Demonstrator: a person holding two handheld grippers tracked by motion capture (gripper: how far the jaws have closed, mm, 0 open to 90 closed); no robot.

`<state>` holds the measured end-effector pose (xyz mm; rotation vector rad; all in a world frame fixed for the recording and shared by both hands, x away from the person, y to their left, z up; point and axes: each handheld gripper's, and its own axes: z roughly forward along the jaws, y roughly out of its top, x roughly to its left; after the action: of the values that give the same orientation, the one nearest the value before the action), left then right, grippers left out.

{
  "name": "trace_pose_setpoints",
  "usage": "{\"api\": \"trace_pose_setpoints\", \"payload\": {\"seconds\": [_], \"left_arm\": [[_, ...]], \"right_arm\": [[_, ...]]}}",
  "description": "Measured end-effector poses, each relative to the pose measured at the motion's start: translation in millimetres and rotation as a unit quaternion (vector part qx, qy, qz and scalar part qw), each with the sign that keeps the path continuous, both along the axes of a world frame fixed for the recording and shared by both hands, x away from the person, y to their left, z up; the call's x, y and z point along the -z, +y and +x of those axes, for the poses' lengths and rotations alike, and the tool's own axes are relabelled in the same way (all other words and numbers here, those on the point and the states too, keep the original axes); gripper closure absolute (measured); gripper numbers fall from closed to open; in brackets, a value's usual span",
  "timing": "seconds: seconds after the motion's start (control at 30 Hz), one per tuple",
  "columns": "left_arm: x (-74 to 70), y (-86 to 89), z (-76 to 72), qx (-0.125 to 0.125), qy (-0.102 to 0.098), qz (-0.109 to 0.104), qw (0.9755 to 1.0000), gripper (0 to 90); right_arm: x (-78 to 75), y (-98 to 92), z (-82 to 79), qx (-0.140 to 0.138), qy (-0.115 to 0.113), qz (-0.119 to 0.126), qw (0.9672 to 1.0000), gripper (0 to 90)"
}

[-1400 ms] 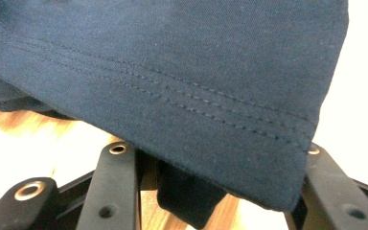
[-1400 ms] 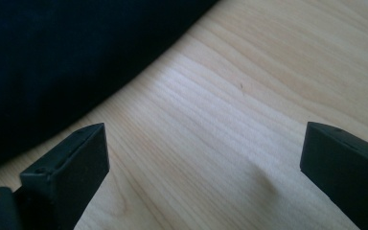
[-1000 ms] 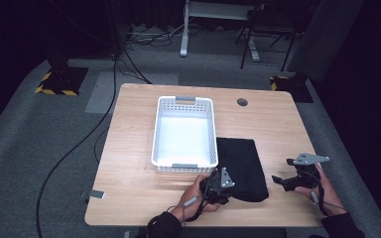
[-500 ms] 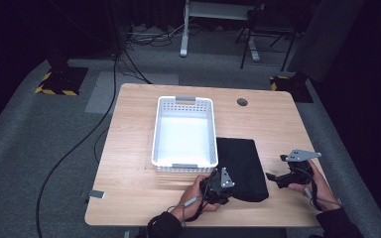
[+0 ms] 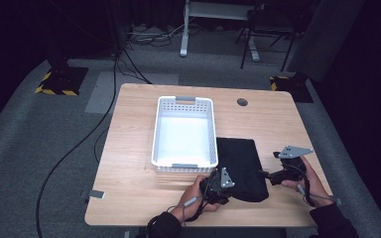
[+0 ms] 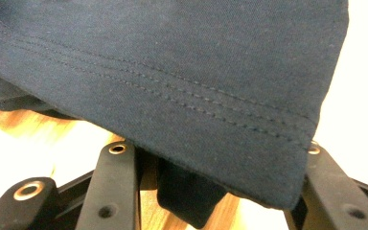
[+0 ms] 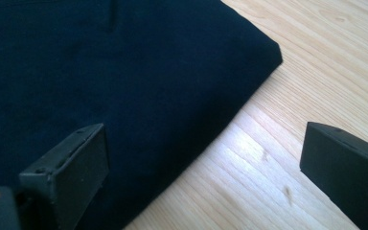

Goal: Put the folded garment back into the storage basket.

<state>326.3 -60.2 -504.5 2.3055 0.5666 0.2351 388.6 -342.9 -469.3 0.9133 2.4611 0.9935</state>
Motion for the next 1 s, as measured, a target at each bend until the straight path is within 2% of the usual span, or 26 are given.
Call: {"api": "trace_pose_setpoints", "payload": {"seconds": [0.23,0.27,0.43,0.6,0.83,1.0], "left_arm": [[0.0,0.3,0.2,0.002,0.000,0.001,1.0000,56.1],[0.0,0.3,0.1,0.002,-0.001,0.001,1.0000,56.1],[0.1,0.3,0.0,0.001,-0.001,0.001,1.0000,56.1],[0.0,0.2,-0.2,0.001,0.000,0.001,1.0000,56.0],[-0.1,0.0,-0.3,0.000,0.001,0.002,1.0000,55.9],[0.1,-0.7,-0.6,-0.002,0.000,0.000,1.0000,55.8]], "right_arm": [[0.4,3.6,0.9,-0.002,0.001,-0.001,1.0000,3.4],[2.9,12.9,3.4,-0.010,0.005,-0.006,0.9999,3.4],[6.9,19.7,5.3,-0.012,0.014,-0.008,0.9998,3.6],[11.7,25.1,9.0,0.004,0.038,-0.004,0.9993,3.6],[18.6,32.0,13.2,0.005,0.062,0.000,0.9981,3.1],[25.6,29.4,20.8,0.013,0.106,0.026,0.9940,1.8]]}}
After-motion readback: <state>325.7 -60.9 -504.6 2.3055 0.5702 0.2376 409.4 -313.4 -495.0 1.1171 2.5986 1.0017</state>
